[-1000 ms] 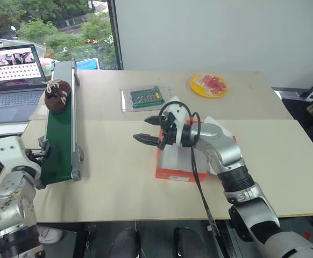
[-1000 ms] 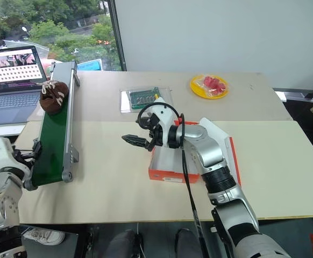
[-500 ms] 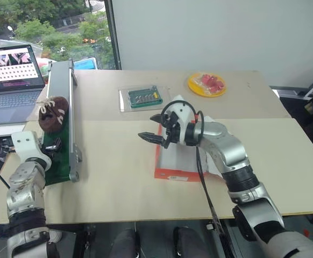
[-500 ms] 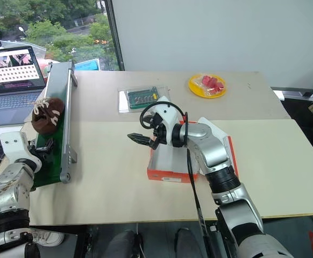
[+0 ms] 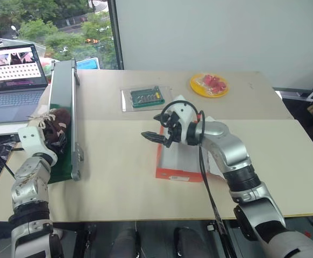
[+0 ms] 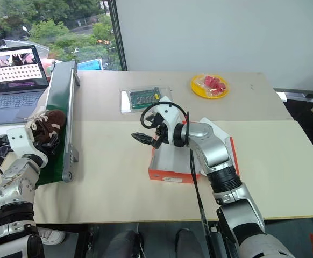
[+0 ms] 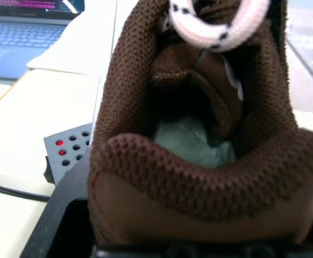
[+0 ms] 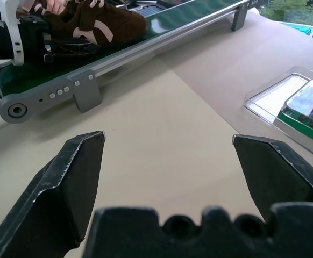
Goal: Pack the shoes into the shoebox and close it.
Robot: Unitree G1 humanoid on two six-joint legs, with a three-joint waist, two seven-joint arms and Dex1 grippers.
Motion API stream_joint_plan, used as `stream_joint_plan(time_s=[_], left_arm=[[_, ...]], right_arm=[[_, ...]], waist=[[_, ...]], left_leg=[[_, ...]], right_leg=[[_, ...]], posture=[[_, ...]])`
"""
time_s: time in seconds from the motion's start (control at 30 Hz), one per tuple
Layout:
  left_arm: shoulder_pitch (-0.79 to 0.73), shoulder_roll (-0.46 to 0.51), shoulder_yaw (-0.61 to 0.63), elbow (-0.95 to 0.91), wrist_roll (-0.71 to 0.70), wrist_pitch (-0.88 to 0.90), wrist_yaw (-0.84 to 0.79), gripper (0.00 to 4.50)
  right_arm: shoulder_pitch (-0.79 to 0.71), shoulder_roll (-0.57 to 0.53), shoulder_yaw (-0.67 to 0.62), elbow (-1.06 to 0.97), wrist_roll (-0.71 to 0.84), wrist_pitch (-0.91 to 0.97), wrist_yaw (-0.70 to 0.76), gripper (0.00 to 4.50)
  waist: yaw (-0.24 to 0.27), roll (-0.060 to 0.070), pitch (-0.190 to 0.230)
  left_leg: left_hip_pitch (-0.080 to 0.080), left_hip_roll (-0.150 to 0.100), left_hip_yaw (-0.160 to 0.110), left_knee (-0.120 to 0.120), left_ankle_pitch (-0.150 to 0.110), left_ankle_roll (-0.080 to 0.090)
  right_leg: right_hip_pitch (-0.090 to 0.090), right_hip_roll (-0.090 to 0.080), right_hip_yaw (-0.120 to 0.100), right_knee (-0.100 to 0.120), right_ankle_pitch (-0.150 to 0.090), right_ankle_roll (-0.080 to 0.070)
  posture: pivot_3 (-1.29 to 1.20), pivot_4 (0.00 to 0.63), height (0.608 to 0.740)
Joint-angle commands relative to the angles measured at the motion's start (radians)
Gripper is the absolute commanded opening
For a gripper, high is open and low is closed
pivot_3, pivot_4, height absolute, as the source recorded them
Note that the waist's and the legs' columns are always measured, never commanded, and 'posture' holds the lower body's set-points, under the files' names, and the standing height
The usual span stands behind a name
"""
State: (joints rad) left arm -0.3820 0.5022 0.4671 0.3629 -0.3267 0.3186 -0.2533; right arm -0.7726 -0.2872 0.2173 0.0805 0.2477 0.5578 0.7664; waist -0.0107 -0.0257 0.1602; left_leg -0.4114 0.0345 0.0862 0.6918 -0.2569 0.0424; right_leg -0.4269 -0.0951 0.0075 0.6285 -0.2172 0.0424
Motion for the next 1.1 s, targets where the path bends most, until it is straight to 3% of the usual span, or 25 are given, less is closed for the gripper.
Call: stream_joint_plan(time_s=[0.03, 0.17, 0.27, 0.37, 0.5, 0.87, 1.1], left_arm=[[-0.044, 0.010, 0.022, -0.058, -0.020, 0.005, 0.034, 2.67], [-0.130, 0.010, 0.008, -0.226, -0.059, 0.015, 0.059, 2.67], [-0.287, -0.034, -0.067, -0.399, -0.171, 0.064, 0.008, 2.67], [-0.407, -0.078, -0.169, -0.440, -0.206, 0.115, -0.054, 2.67], [-0.503, -0.144, -0.260, -0.429, -0.231, 0.162, -0.085, 2.67], [-0.580, -0.342, -0.382, -0.375, -0.253, 0.172, -0.165, 2.67], [-0.602, -0.322, -0.344, -0.283, -0.191, 0.097, -0.165, 2.67]], right_arm=[[-0.032, -0.004, -0.020, -0.039, 0.006, 0.012, -0.003, 4.50], [-0.058, 0.020, -0.092, -0.046, 0.066, 0.075, -0.041, 4.50], [-0.173, 0.133, -0.366, 0.031, 0.286, 0.247, -0.227, 4.50], [-0.295, 0.186, -0.592, 0.152, 0.447, 0.375, -0.410, 4.50], [-0.385, 0.196, -0.738, 0.235, 0.579, 0.414, -0.516, 4.50], [-0.393, 0.189, -0.816, 0.183, 0.726, 0.392, -0.639, 4.50], [-0.342, 0.118, -0.822, 0.094, 0.783, 0.430, -0.687, 4.50]], waist=[[0.000, 0.000, 0.000], [0.000, -0.003, 0.001], [0.005, -0.005, 0.002], [0.017, -0.005, 0.002], [0.015, -0.003, 0.001], [-0.013, -0.001, 0.004], [-0.007, -0.001, 0.004]], left_leg=[[0.000, 0.000, 0.000, 0.000, 0.000, 0.000], [-0.004, 0.000, -0.002, 0.001, 0.000, 0.000], [-0.011, 0.000, -0.003, 0.002, 0.001, -0.002], [-0.021, 0.000, -0.004, 0.003, 0.008, -0.010], [-0.014, -0.002, 0.001, 0.001, 0.007, -0.008], [-0.018, -0.001, 0.004, 0.002, 0.007, -0.006], [-0.018, -0.001, 0.002, 0.003, 0.005, -0.002]], right_leg=[[0.000, 0.000, 0.000, 0.000, 0.000, 0.000], [-0.001, 0.000, -0.001, 0.001, 0.000, 0.000], [-0.006, 0.000, -0.003, 0.002, 0.002, 0.001], [-0.014, 0.000, -0.005, 0.001, 0.006, 0.001], [-0.010, -0.003, -0.016, -0.001, 0.006, 0.001], [-0.014, -0.002, -0.016, -0.003, 0.006, 0.000], [-0.013, -0.002, -0.016, -0.002, 0.006, 0.000]], posture=[[0.00, 0.150, 0.740], [0.00, 0.150, 0.740], [0.00, 0.150, 0.740], [0.00, 0.150, 0.740], [0.00, 0.150, 0.740], [0.00, 0.150, 0.740], [0.00, 0.150, 0.740]])
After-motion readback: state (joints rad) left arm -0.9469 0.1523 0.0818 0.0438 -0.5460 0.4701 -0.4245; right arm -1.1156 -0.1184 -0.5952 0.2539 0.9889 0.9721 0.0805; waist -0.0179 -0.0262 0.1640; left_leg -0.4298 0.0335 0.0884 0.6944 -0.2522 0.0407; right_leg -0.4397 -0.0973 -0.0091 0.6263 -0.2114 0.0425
